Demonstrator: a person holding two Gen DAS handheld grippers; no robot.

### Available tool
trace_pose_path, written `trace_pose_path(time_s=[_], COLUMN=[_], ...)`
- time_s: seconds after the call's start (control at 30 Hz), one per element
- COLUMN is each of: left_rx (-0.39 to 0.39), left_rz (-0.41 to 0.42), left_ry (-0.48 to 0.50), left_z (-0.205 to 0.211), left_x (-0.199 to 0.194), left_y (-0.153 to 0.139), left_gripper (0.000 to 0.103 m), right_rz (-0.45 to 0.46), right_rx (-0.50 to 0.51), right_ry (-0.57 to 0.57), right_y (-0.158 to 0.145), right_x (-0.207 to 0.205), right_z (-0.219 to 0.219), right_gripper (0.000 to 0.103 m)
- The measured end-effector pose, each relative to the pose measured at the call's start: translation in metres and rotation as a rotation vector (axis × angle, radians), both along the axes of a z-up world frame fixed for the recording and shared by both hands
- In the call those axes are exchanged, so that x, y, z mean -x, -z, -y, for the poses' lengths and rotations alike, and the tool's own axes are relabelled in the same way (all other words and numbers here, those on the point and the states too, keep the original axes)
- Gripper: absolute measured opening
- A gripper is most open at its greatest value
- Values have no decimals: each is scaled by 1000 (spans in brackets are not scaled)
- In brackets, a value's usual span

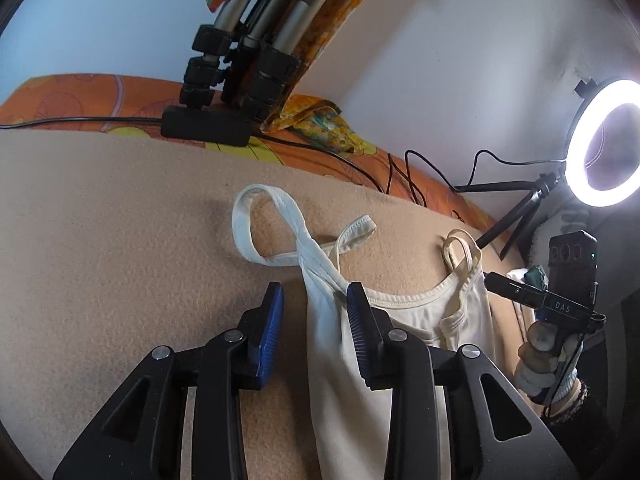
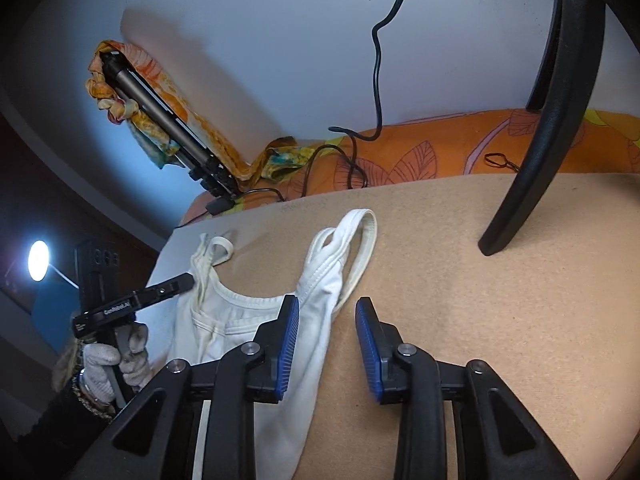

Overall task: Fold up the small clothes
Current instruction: 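Grasp one camisole strap with each gripper, then lift the camisole by its straps with both grippers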

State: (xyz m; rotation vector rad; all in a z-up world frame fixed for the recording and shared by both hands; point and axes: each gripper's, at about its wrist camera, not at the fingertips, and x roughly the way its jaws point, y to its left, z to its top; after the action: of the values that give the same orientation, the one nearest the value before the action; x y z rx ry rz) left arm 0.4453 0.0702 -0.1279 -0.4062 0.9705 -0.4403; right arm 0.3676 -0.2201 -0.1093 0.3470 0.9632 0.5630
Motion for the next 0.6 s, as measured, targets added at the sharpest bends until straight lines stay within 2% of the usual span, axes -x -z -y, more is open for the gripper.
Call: trace_pose_path(time_s=[0.13,0.2,0.23,0.27,0.3,0.4,0.6], left_rx=[13,0,-13,-21,-20,-6,5], left_rz=[6,13,19,19,17,27,66], left_ry=[13,30,41,47,52,47,36], left_z=[6,12,16,19,21,23,22], left_x=[-7,-10,-12,-13,-15,-15,-5], left_y=[1,1,0,0,0,-2,-20], left_gripper=[31,27,22,6,5,4,4], right_rz=[-12,-20,-17,-8,-9,-8,47], right_rx=[27,39,40,48,52,53,44], right_ry=[-22,-28,-32,-31,-38,-45,-66], right_y=[6,10,11,10,10,9,-9], right_x=[-7,-10,-10,-10,-10,-10,1], right_z=[-10,-16,-19,-21,-24,-28,-30], right_gripper=[32,32,32,29,21,8,6])
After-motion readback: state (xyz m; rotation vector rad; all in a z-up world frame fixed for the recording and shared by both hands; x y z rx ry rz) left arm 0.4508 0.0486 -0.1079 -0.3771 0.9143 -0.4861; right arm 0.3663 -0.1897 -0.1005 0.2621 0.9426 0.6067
